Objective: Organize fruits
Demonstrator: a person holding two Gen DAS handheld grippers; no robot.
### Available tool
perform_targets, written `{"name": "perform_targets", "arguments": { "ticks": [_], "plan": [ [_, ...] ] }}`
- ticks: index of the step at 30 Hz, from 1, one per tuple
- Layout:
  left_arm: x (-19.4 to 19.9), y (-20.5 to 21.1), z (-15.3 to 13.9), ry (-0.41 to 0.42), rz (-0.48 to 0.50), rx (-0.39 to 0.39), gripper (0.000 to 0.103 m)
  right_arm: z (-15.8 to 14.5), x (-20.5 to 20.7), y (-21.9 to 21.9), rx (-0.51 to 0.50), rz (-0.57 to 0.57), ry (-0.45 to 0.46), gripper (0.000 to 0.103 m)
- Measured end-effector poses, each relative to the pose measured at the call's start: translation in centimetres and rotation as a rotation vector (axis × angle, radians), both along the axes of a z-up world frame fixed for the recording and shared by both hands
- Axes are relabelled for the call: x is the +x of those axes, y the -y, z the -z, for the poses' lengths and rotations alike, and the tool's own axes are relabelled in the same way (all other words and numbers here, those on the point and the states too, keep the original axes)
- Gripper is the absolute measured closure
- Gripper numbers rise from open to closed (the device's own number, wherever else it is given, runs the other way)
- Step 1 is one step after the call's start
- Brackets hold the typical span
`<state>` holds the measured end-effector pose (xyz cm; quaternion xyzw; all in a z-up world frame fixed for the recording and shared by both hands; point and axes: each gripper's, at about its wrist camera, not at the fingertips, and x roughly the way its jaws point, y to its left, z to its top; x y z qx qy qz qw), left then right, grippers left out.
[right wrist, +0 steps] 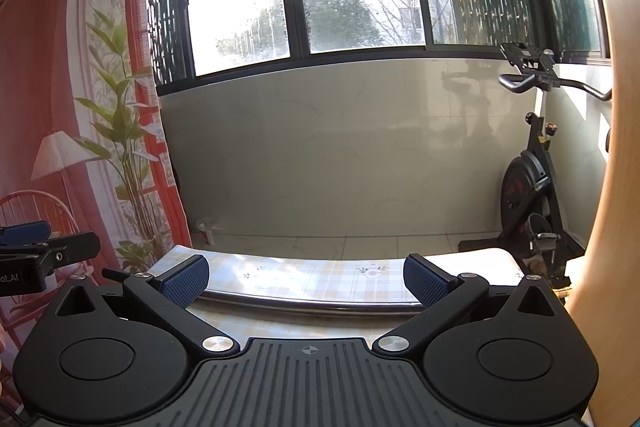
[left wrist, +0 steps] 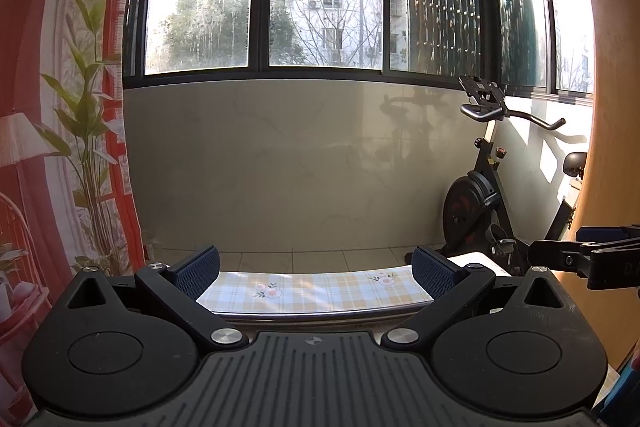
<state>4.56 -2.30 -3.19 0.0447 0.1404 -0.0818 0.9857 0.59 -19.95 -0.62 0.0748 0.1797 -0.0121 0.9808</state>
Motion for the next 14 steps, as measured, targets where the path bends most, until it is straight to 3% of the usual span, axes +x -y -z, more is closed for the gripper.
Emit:
{"name": "perform_targets", "arguments": {
  "ticks": [14],
  "plan": [
    [0.10, 0.07, 0.17, 0.011, 0.003, 0.009, 0.000, 0.31, 0.13, 0.05, -0.004, -0.001, -0.007, 0.000]
  ]
}}
